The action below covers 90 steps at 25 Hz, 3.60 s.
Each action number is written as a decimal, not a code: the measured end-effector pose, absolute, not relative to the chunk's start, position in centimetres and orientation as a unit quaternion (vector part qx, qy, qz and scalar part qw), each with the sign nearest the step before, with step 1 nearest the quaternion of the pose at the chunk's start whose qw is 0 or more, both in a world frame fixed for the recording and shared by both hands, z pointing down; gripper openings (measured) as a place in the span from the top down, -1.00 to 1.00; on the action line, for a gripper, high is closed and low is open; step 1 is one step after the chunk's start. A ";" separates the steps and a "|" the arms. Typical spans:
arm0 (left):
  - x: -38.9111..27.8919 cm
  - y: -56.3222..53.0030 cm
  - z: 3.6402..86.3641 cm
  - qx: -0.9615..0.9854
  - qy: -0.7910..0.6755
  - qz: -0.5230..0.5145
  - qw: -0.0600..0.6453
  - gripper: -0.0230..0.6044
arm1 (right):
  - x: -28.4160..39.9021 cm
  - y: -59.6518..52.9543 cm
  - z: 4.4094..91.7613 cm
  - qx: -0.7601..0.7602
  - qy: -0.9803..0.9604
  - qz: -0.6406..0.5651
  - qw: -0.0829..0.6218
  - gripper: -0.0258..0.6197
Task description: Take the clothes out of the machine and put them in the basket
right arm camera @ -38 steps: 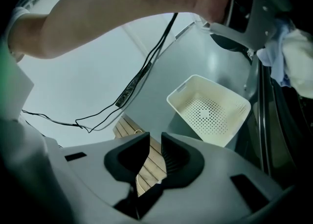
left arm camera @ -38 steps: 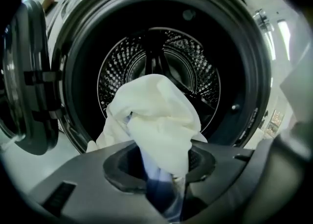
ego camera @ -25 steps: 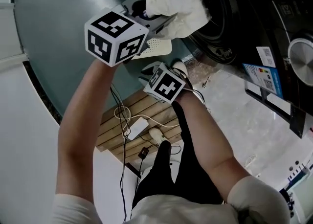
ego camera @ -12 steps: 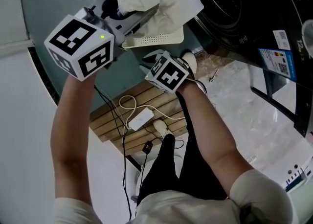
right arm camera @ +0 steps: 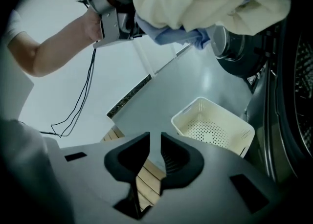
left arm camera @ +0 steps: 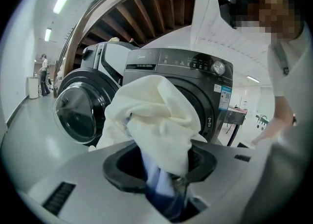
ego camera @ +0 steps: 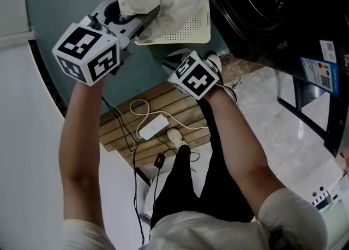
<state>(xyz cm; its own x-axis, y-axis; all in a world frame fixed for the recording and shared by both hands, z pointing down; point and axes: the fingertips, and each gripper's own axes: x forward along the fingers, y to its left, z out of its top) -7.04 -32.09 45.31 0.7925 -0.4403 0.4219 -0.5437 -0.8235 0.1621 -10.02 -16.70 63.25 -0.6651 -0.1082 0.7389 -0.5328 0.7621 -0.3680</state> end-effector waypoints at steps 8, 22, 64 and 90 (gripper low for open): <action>-9.0 -33.5 52.6 0.917 -0.303 0.200 0.167 0.38 | -8.4 -18.3 63.8 0.195 -0.859 0.293 0.372 0.69; -9.2 -34.8 69.0 0.865 -0.354 0.253 0.251 0.37 | -5.6 -21.5 64.8 0.192 -0.847 0.312 0.386 0.69; -12.0 -29.4 72.0 0.823 -0.396 0.298 0.278 0.01 | -5.0 -20.6 63.5 0.253 -0.853 0.292 0.351 0.70; -16.5 -5.3 37.4 0.892 -0.359 0.163 0.220 0.75 | -7.9 -4.6 39.3 0.321 -0.892 0.220 0.230 0.85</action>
<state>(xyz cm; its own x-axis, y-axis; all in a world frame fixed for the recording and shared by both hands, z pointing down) -16.52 -5.29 37.40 0.6888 -0.5697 0.4484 -0.7130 -0.6445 0.2763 -7.86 -4.57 39.27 -0.6878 -0.4720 0.5515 -0.6742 0.6970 -0.2443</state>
